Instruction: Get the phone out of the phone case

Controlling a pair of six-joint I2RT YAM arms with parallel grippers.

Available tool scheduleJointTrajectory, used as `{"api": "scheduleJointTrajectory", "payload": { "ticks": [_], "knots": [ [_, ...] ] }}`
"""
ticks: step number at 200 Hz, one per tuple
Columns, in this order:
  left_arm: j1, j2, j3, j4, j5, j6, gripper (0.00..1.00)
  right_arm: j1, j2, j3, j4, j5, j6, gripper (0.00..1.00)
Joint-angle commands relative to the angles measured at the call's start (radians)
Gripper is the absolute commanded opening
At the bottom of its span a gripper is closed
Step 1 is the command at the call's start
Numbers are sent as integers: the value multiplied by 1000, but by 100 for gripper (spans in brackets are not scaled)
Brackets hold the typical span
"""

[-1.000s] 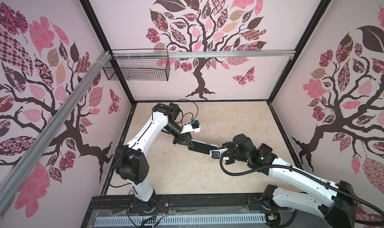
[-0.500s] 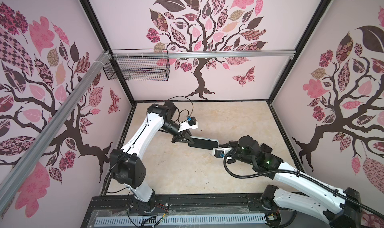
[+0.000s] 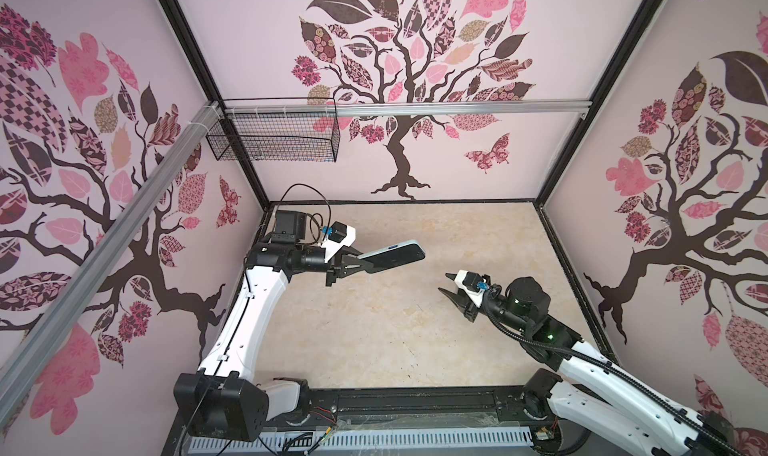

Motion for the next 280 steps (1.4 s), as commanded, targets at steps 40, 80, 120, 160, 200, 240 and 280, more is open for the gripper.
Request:
{"api": "scheduleJointTrajectory", "payload": {
  "ticks": [40, 80, 120, 160, 200, 240, 280],
  "knots": [
    [-9, -31, -51, 119, 186, -40, 0, 2, 39, 6, 465, -184, 238, 45],
    [-37, -12, -49, 80, 171, 4, 0, 2, 113, 59, 538, -223, 252, 44],
    [-50, -3, -51, 80, 153, -4, 0, 27, 151, 77, 570, -239, 238, 44],
    [-54, -6, -55, 78, 142, -6, 0, 48, 150, 63, 600, -223, 233, 44],
    [-58, -7, -55, 78, 141, -9, 0, 58, 139, 55, 602, -209, 228, 43],
    [-71, -6, -55, 60, 148, 2, 0, 60, 147, 68, 568, -191, 216, 43],
    [-85, -4, -48, 24, 147, 27, 0, 62, 156, 88, 528, -172, 206, 43]
  ]
}}
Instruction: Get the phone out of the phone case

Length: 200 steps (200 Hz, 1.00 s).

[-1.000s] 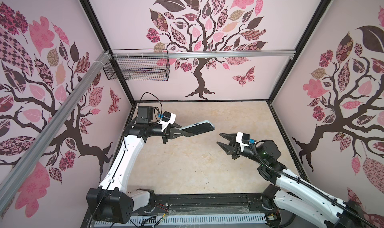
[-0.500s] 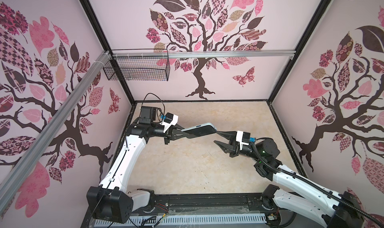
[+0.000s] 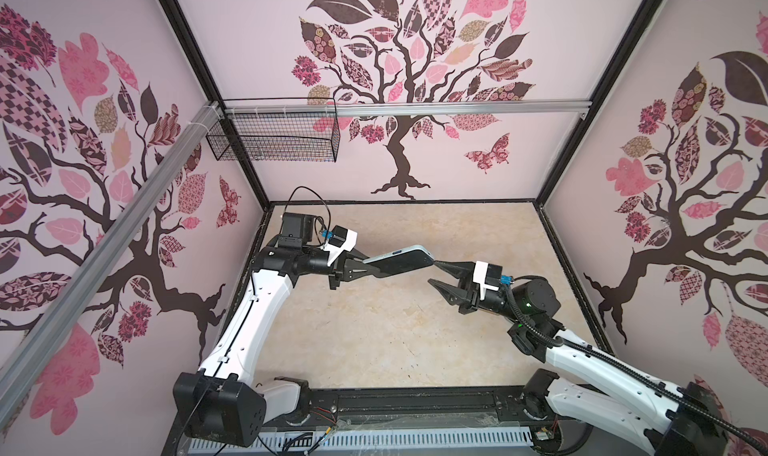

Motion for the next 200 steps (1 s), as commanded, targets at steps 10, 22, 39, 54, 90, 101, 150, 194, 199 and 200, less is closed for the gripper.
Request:
{"api": "scheduleJointTrajectory", "payload": {
  "ticks": [10, 22, 39, 54, 90, 101, 150, 194, 199, 200],
  "knots": [
    [-30, 5, -11, -50, 35, 43, 0, 10, 9, 46, -25, 10, -15, 43],
    [-36, 12, -4, -80, 26, 68, 0, 11, 13, 51, -30, 18, -13, 43],
    [-48, 20, 12, -141, 2, 117, 0, 12, 17, 61, -46, 30, -15, 43],
    [-57, 31, 26, -183, -11, 150, 0, 12, 23, 72, -64, 25, -15, 43],
    [-65, 48, 51, -260, -22, 217, 0, 12, 34, 88, -103, 32, -9, 43],
    [-67, 48, 50, -263, -23, 221, 0, 12, 37, 92, -120, 26, -10, 43],
    [-70, 22, 27, -100, 88, 111, 0, 18, 65, 80, 33, -53, 139, 41],
    [-99, 139, 246, -865, 229, 840, 0, 76, 110, 137, 152, -47, 205, 39],
    [-100, 170, 283, -959, 231, 937, 0, 83, 118, 147, 155, -52, 209, 39],
    [-100, 174, 288, -963, 232, 937, 0, 84, 119, 149, 156, -53, 210, 39]
  ]
}}
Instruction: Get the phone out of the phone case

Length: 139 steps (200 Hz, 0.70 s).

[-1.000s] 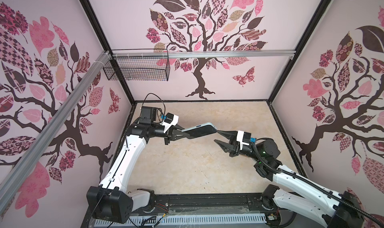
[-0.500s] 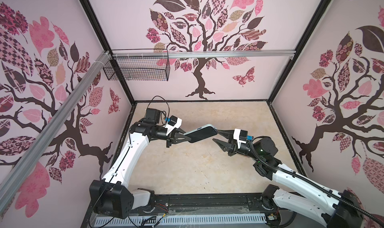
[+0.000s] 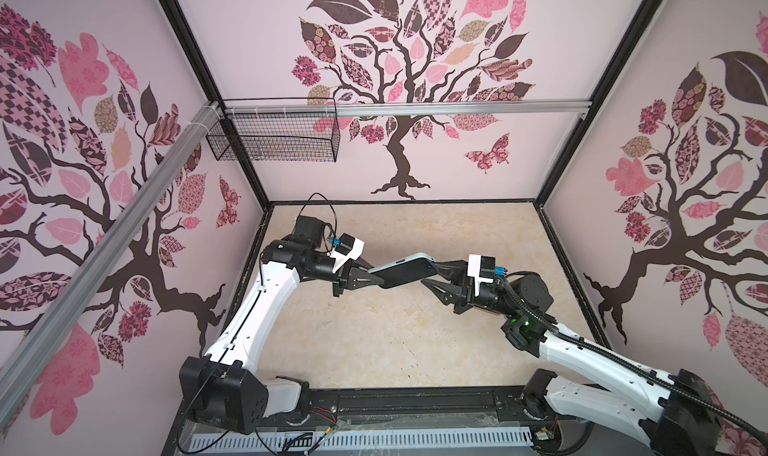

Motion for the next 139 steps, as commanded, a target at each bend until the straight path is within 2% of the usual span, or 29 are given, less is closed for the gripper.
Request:
{"api": "scheduleJointTrajectory", "payload": {
  "ticks": [1, 34, 67, 88, 112, 139],
  "knots": [
    [-43, 80, 168, -543, 220, 518, 0, 31, 35, 82, 87, -4, 54, 39],
    [-53, 108, 217, -542, 222, 482, 0, 37, 73, 81, 208, 5, 123, 36],
    [-54, 97, 259, -544, 218, 462, 0, 37, 70, 86, 197, 16, 119, 35],
    [-40, 112, 278, -548, 216, 503, 0, 37, 58, 102, 158, 17, 81, 35],
    [-38, 125, 319, -549, 213, 554, 0, 37, 56, 177, 27, -29, -11, 35],
    [-30, 151, 420, -549, 212, 570, 0, 37, 68, 262, -47, -66, -67, 32]
  ]
}}
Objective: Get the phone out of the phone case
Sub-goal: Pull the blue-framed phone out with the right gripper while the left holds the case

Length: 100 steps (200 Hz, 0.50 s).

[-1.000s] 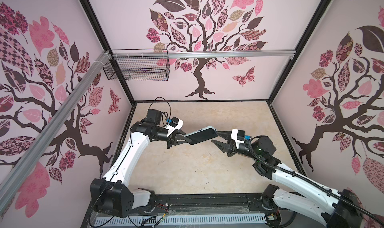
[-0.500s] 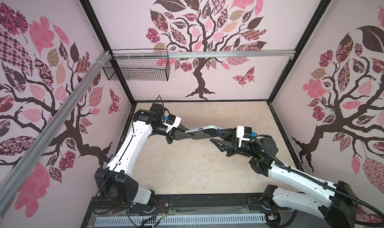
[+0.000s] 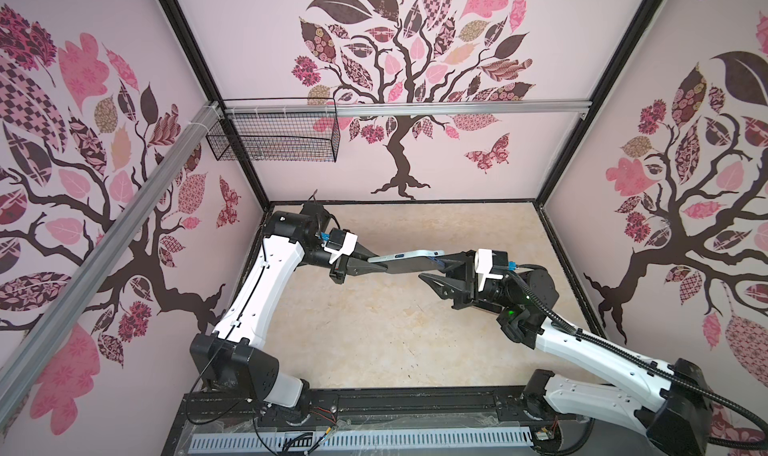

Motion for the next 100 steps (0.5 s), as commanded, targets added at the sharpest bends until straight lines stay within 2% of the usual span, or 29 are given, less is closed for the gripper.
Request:
{"api": "scheduleJointTrajectory", "payload": {
  "ticks": [1, 37, 79, 100],
  "knots": [
    [-11, 15, 127, -166, 108, 66, 0, -2, 13, 97, -101, -17, -71, 32],
    [17, 68, 321, -166, 108, 51, 0, -2, 39, 230, -203, -63, -158, 28],
    [30, 140, 541, -166, 79, 34, 0, -3, 80, 388, -388, -58, -279, 26],
    [37, 175, 634, -106, 39, -45, 0, -3, 94, 435, -451, -48, -344, 26]
  ]
}}
